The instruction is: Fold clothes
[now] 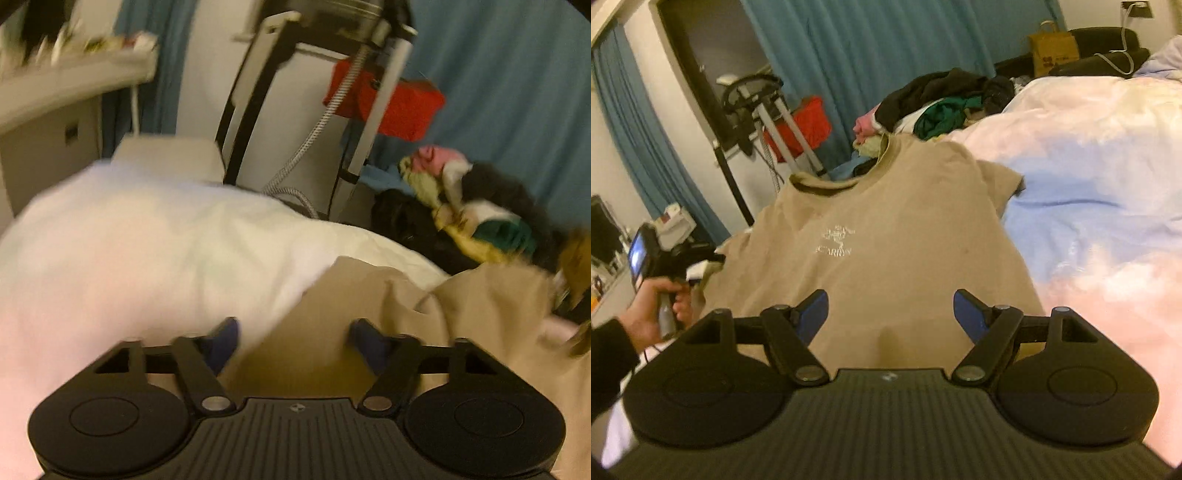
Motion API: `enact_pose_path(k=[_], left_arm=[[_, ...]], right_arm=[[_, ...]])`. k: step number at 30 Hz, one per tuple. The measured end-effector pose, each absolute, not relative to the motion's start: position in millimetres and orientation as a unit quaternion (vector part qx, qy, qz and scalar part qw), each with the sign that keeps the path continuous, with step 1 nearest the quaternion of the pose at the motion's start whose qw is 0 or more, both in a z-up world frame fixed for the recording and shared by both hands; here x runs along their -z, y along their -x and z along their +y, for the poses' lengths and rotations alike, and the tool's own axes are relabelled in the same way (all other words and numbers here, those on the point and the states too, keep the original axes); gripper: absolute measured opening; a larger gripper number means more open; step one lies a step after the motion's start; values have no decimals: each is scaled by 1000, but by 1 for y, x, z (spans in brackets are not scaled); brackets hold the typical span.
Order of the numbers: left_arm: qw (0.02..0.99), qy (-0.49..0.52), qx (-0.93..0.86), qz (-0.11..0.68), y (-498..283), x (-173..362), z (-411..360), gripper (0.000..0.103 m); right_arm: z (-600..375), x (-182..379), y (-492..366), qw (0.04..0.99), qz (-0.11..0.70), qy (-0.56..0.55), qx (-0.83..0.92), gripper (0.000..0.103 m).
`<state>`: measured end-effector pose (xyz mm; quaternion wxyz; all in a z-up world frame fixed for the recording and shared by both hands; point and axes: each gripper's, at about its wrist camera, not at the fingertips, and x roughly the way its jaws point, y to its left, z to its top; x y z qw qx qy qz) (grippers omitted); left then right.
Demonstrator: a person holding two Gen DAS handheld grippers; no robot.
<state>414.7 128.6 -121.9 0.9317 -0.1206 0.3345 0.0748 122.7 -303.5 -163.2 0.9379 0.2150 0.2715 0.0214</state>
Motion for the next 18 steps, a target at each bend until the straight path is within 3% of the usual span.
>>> enact_pose_path(k=[1,3,5,12,16,18], left_arm=[[935,109,-72,331,-419,123,125,41],[936,101,-63,330,-424,121,117,13],[943,82,-63,316,-425,113,107,7],[953,-41,-141,266,-445,67,88,7],[939,-52,-168,297,-460,86,89,8],[936,-6,-166,310,-453,96,95,18]], right_arm=[[-302,166,-126,938,276,-209,-20,76],[-301,171,-133,938,282,-202,-18,76],[-303,174,-137,937,283,-204,-20,76],[-308,169,-131,947,263,-187,-3,76],[-311,162,-125,952,254,-172,3,76],[-309,158,-123,956,245,-162,4,76]])
